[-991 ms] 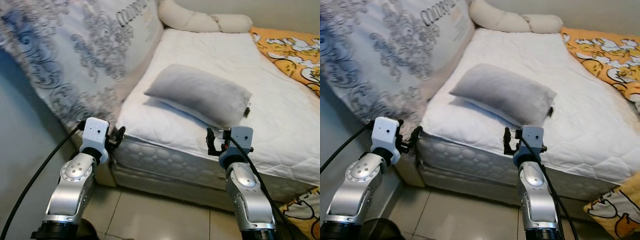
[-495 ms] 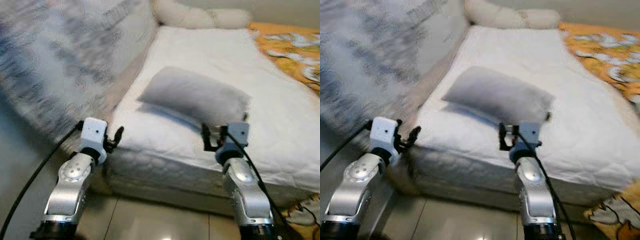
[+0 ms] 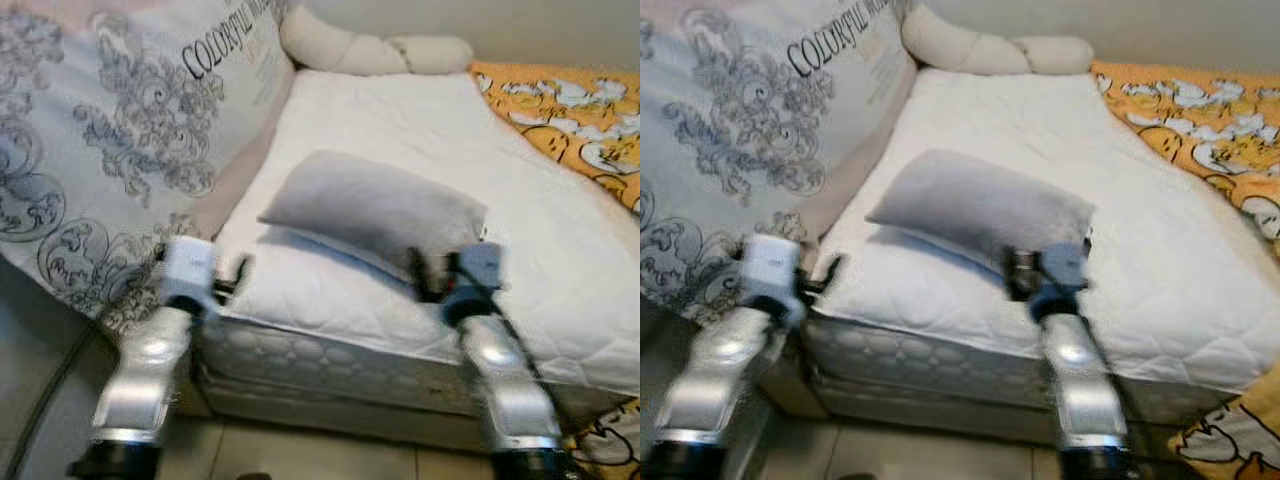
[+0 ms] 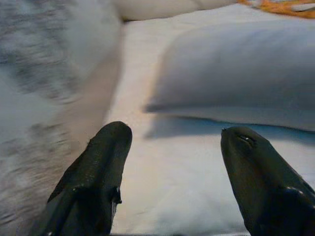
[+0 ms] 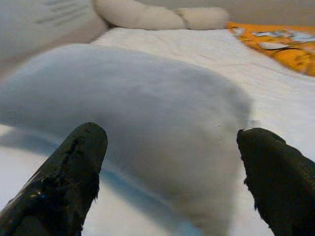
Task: Clean up the room
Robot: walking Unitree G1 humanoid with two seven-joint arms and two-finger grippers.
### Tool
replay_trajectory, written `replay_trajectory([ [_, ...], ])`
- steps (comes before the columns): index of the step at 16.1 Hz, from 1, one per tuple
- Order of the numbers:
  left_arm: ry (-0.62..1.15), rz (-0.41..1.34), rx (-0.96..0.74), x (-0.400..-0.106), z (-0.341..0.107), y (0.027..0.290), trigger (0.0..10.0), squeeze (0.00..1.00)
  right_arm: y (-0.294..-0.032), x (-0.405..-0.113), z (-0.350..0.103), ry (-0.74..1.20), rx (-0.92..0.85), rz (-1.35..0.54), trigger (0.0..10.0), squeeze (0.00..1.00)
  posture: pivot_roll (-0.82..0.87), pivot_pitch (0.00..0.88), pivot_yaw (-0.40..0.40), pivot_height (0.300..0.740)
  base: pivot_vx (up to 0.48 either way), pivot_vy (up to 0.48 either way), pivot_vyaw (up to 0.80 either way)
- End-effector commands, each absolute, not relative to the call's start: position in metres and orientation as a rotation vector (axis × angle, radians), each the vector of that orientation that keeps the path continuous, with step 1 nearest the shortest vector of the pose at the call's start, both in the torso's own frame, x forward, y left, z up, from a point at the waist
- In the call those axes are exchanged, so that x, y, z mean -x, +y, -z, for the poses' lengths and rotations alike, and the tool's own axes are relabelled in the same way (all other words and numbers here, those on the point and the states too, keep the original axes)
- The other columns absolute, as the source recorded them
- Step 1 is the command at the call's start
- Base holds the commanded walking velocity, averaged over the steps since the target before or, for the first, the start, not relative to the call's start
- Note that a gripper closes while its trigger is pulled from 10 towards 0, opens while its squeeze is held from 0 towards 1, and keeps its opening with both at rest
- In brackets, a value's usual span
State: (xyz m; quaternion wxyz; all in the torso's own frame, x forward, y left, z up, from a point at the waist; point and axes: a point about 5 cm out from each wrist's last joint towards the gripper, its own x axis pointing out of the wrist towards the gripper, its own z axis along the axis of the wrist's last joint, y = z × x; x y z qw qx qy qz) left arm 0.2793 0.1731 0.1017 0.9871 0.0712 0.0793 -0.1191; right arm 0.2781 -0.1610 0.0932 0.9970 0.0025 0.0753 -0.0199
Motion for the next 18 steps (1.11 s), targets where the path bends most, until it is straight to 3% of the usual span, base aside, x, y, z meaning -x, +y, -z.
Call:
replay_trajectory([
  [1, 0.154, 0.215, -0.155, -0.28, -0.106, 0.182, 10.0, 0.0, -0.152, -0.281, -0.098, 0.132, -0.024, 0.018, 10.0, 0.0, 0.07, 0.0, 0.018, 0.74, 0.3, 0.0, 0.0],
  [6, 0.156, 0.222, -0.153, -0.281, -0.106, 0.181, 10.0, 0.0, -0.153, -0.282, -0.098, 0.129, -0.03, 0.02, 10.0, 0.0, 0.07, 0.0, 0.019, 0.74, 0.299, 0.0, -0.77],
  [16, 0.155, 0.203, -0.15, -0.283, -0.108, 0.184, 10.0, 0.0, -0.146, -0.284, -0.104, 0.097, -0.045, -0.07, 10.0, 0.0, 0.08, 0.0, 0.017, 0.74, 0.299, 0.0, 0.0],
  [18, 0.154, 0.199, -0.151, -0.284, -0.109, 0.185, 10.0, 0.0, -0.142, -0.285, -0.104, 0.101, 0.012, -0.106, 10.0, 0.0, 0.08, 0.0, 0.015, 0.74, 0.3, 0.0, 0.71],
])
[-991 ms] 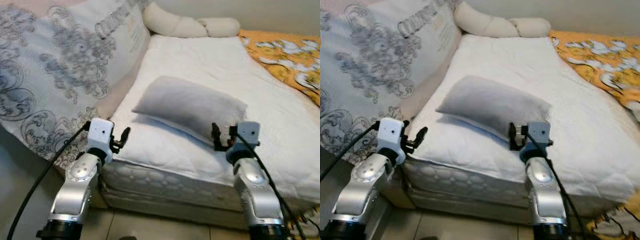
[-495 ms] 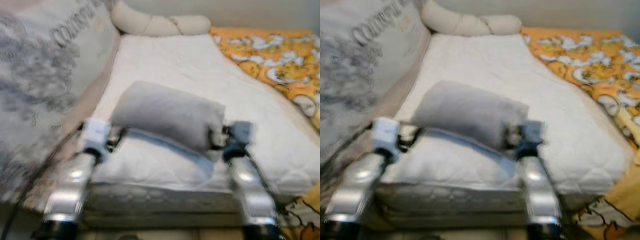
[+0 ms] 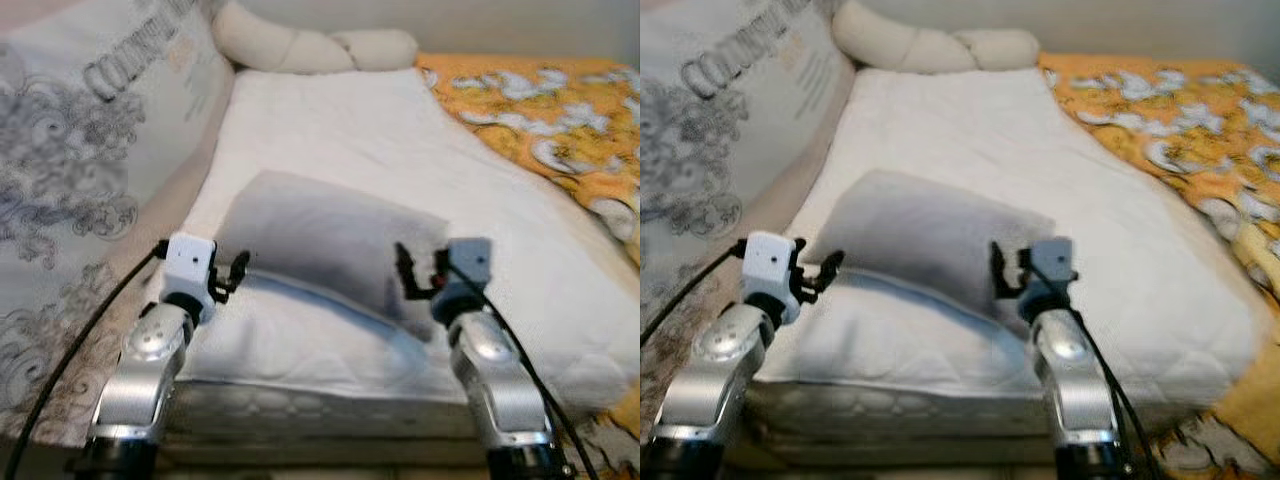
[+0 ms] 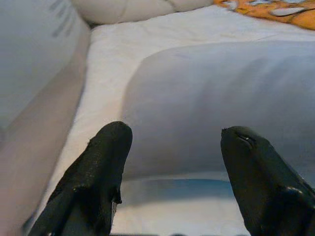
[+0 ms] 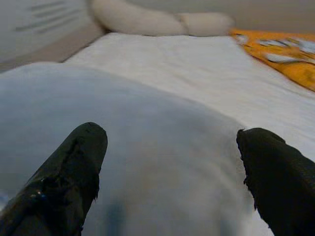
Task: Clean up the room
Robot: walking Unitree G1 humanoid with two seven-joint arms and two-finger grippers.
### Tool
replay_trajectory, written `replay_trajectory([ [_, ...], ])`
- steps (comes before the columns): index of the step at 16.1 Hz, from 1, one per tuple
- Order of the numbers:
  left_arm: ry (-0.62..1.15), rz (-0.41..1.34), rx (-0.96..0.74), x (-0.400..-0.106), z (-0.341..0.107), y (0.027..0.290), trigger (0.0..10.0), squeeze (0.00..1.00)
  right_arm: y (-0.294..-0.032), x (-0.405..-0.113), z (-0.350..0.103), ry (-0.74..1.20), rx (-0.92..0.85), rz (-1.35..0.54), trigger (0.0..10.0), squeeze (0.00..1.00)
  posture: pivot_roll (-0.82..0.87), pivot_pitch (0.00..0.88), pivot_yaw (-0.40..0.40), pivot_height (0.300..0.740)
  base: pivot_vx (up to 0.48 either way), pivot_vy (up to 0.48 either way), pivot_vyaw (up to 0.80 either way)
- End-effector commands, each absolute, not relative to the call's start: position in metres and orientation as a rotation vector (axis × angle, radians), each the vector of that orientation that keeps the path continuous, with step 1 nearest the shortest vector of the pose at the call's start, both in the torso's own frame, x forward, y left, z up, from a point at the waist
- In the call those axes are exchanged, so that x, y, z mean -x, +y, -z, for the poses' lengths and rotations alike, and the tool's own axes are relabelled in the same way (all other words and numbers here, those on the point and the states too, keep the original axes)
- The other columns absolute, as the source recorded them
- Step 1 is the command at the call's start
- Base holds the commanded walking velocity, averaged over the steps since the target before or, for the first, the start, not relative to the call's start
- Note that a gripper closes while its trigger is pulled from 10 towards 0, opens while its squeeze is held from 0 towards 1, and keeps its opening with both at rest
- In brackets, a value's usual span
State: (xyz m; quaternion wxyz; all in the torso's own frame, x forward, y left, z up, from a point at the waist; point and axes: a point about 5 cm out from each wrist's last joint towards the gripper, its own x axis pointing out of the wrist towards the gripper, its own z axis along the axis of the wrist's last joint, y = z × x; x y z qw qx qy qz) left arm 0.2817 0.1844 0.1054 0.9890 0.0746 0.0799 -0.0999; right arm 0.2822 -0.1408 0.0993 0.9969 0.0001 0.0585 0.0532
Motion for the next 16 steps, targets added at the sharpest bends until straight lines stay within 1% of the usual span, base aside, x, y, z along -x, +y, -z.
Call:
replay_trajectory([
  [1, 0.154, 0.198, -0.151, -0.2838, -0.1089, 0.1847, 10.0, 0.0, -0.1418, -0.2857, -0.1043, 0.098, 0.009, -0.105, 10.0, 0.0, 0.08, 0.0, 0.013, 0.74, 0.3, 0.0, 0.8],
  [3, 0.153, 0.195, -0.15, -0.2844, -0.1094, 0.1847, 10.0, 0.0, -0.1428, -0.2859, -0.1046, 0.092, -0.032, -0.089, 10.0, 0.0, 0.08, 0.0, 0.013, 0.74, 0.298, 0.0, 0.0],
  [13, 0.152, 0.197, -0.151, -0.2861, -0.1101, 0.1843, 10.0, 0.0, -0.1458, -0.2869, -0.1049, 0.087, -0.026, -0.079, 10.0, 0.0, 0.08, 0.0, 0.017, 0.74, 0.298, 0.0, 0.0],
  [14, 0.153, 0.198, -0.157, -0.2861, -0.1099, 0.1842, 10.0, 0.0, -0.1461, -0.287, -0.1051, 0.084, -0.026, -0.079, 10.0, 0.0, 0.08, 0.0, 0.017, 0.74, 0.251, 0.0, 0.0],
  [16, 0.157, 0.209, -0.169, -0.2854, -0.1089, 0.183, 10.0, 0.0, -0.1477, -0.2881, -0.1056, 0.081, -0.019, -0.077, 10.0, 0.0, 0.08, 0.0, 0.018, 0.74, 0.0, 0.0, 0.0],
])
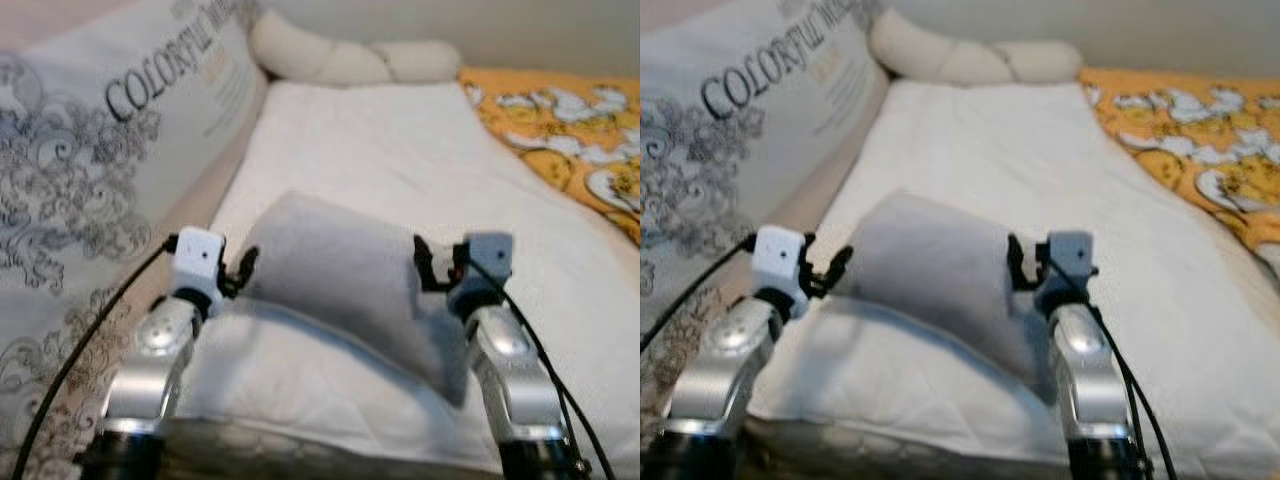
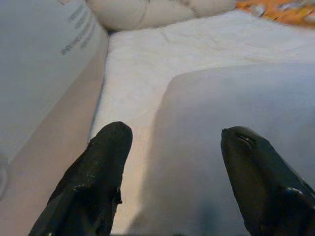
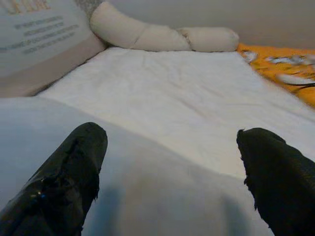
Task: Clean up the room
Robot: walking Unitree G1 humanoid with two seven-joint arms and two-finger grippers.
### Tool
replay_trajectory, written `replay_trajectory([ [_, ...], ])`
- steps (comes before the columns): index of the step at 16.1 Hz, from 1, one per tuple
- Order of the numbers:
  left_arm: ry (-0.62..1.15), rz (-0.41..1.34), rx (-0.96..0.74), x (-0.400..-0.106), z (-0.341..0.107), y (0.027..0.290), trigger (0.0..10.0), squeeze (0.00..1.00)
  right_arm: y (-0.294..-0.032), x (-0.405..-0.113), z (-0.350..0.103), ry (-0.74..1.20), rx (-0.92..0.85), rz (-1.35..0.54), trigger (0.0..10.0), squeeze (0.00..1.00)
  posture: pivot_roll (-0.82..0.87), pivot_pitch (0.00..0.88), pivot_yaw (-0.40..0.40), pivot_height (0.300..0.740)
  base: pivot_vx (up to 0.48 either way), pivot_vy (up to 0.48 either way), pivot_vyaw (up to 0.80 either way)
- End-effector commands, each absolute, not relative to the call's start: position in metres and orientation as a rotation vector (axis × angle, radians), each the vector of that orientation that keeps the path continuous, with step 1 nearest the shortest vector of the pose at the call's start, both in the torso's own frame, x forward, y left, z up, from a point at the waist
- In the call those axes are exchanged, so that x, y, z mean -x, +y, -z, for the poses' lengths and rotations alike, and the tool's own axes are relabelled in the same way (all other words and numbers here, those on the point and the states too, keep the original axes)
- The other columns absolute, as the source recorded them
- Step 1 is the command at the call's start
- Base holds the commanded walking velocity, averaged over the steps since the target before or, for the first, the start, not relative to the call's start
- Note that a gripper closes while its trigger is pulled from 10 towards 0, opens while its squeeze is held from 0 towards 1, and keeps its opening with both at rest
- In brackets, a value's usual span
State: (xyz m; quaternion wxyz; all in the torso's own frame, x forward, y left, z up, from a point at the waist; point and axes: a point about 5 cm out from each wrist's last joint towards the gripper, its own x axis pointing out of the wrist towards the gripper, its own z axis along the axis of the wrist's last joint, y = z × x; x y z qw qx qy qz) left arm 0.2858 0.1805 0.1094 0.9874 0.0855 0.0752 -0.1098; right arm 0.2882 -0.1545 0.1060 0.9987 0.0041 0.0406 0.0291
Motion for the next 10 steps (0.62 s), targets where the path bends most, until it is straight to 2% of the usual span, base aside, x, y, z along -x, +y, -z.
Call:
replay_trajectory([
  [1, 0.16, 0.239, -0.196, -0.285, -0.107, 0.18, 10.0, 0.0, -0.152, -0.291, -0.107, 0.075, -0.004, -0.068, 10.0, 0.0, 0.08, 0.0, 0.021, 0.74, 0.0, 0.0, 0.0],
  [3, 0.172, 0.298, -0.239, -0.287, -0.105, 0.178, 10.0, 0.0, -0.158, -0.298, -0.11, 0.067, 0.044, -0.059, 10.0, 0.0, 0.08, 0.0, 0.02, 0.74, 0.0, 0.0, 0.0],
  [6, 0.21, 0.473, -0.308, -0.295, -0.107, 0.173, 10.0, 0.0, -0.192, -0.319, -0.115, 0.104, 0.183, 0.055, 10.0, 0.0, 0.08, 0.0, 0.019, 0.74, 0.0, 0.0, 0.0],
  [8, 0.316, 0.673, -0.429, -0.294, -0.095, 0.162, 10.0, 0.0, -0.217, -0.331, -0.12, 0.139, 0.324, 0.093, 10.0, 0.0, 0.08, 0.0, 0.01, 0.74, 0.0, 0.0, 0.0],
  [9, 0.343, 0.705, -0.452, -0.293, -0.092, 0.161, 10.0, 0.0, -0.221, -0.333, -0.121, 0.146, 0.352, 0.104, 10.0, 0.0, 0.08, 0.0, 0.01, 0.74, 0.0, 0.0, 0.0],
  [10, 0.407, 0.756, -0.525, -0.293, -0.082, 0.158, 10.0, 0.0, -0.236, -0.336, -0.123, 0.172, 0.447, 0.147, 10.0, 0.0, 0.08, 0.0, 0.01, 0.74, 0.0, 0.0, 0.0],
])
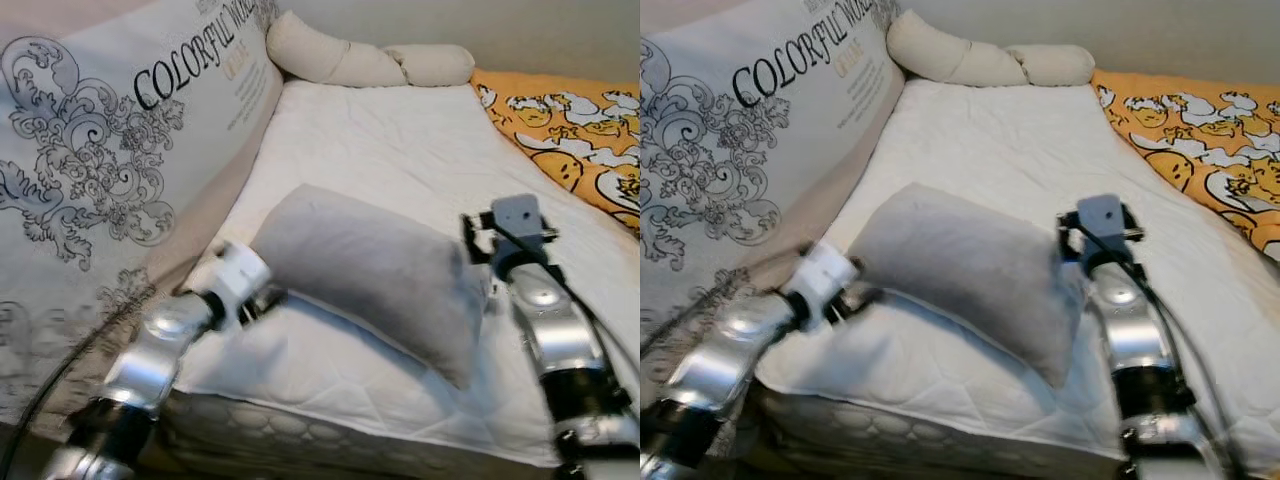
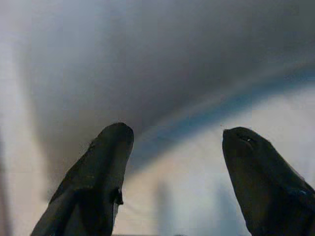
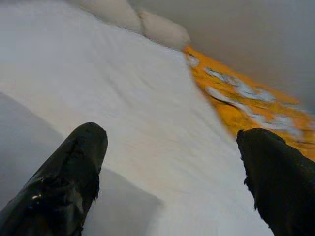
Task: Clean up the room
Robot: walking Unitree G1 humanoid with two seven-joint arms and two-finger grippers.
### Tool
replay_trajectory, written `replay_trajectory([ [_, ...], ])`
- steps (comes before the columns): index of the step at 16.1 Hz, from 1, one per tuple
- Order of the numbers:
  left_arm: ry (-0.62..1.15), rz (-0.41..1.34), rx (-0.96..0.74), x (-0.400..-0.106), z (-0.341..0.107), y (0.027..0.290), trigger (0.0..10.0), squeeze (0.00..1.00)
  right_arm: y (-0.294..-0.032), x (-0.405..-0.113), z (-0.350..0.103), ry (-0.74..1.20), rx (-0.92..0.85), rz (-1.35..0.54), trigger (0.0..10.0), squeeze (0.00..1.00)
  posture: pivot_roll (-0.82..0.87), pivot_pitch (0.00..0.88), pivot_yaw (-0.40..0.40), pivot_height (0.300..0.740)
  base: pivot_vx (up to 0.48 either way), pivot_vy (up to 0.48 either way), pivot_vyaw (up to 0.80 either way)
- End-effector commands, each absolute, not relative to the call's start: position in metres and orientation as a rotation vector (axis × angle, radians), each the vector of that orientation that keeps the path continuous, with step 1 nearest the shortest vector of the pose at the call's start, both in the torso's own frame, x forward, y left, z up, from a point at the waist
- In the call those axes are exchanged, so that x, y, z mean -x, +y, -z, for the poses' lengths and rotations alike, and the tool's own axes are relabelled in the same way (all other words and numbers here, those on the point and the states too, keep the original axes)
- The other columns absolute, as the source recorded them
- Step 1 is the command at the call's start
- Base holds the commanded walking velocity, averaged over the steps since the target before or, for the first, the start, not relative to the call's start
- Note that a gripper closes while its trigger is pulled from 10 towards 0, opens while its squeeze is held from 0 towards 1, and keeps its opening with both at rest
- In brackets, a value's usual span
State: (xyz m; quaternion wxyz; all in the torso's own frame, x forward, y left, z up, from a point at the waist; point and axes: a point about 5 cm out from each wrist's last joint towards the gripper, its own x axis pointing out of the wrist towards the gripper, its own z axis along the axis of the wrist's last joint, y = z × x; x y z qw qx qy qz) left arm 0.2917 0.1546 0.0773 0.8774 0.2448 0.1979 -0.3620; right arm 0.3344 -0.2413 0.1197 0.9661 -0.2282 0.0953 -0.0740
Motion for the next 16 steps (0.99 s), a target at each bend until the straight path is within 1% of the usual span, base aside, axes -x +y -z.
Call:
replay_trajectory([
  [1, 0.444, 0.768, -0.581, -0.297, -0.074, 0.155, 10.0, 0.0, -0.251, -0.337, -0.122, 0.213, 0.541, 0.162, 10.0, 0.0, 0.06, 0.0, 0.013, 0.74, 0.0, 0.0, 0.0],
  [4, 0.495, 0.814, -0.646, -0.3, -0.063, 0.146, 10.0, 0.0, -0.256, -0.334, -0.109, 0.307, 0.694, 0.05, 10.0, 0.0, 0.06, 0.0, 0.012, 0.74, 0.0, 0.0, 0.0],
  [5, 0.509, 0.827, -0.675, -0.303, -0.06, 0.14, 10.0, 0.0, -0.25, -0.33, -0.1, 0.355, 0.705, -0.046, 10.0, 0.0, 0.06, 0.0, 0.011, 0.74, 0.0, 0.0, 0.0],
  [6, 0.507, 0.824, -0.694, -0.308, -0.057, 0.131, 10.0, 0.0, -0.239, -0.327, -0.093, 0.374, 0.696, -0.151, 10.0, 0.0, 0.05, 0.0, 0.011, 0.74, 0.0, 0.0, 0.0],
  [8, 0.5, 0.808, -0.721, -0.315, -0.054, 0.121, 10.0, 0.0, -0.226, -0.322, -0.087, 0.392, 0.699, -0.281, 10.0, 0.0, 0.05, 0.0, 0.012, 0.74, 0.0, 0.0, 0.0],
  [9, 0.498, 0.807, -0.731, -0.317, -0.053, 0.117, 10.0, 0.0, -0.219, -0.318, -0.084, 0.415, 0.679, -0.358, 10.0, 0.0, 0.05, 0.0, 0.013, 0.74, 0.0, 0.0, 0.0],
  [10, 0.496, 0.819, -0.716, -0.319, -0.051, 0.11, 10.0, 0.0, -0.211, -0.309, -0.081, 0.447, 0.637, -0.478, 10.0, 0.0, 0.04, 0.0, 0.017, 0.74, 0.0, 0.0, 0.0],
  [13, 0.499, 0.84, -0.691, -0.319, -0.048, 0.104, 10.0, 0.0, -0.206, -0.301, -0.084, 0.459, 0.58, -0.564, 10.0, 0.0, 0.03, 0.0, 0.02, 0.74, 0.0, 0.0, 0.0],
  [14, 0.499, 0.822, -0.594, -0.32, -0.046, 0.095, 10.0, 0.0, -0.2, -0.293, -0.094, 0.446, 0.494, -0.659, 10.0, 0.0, 0.03, 0.0, 0.024, 0.74, 0.0, 0.0, 0.0],
  [16, 0.466, 0.811, -0.586, -0.322, -0.048, 0.091, 10.0, 0.0, -0.194, -0.288, -0.099, 0.434, 0.447, -0.725, 10.0, 0.0, 0.02, 0.0, 0.023, 0.74, 0.0, 0.0, 0.0],
])
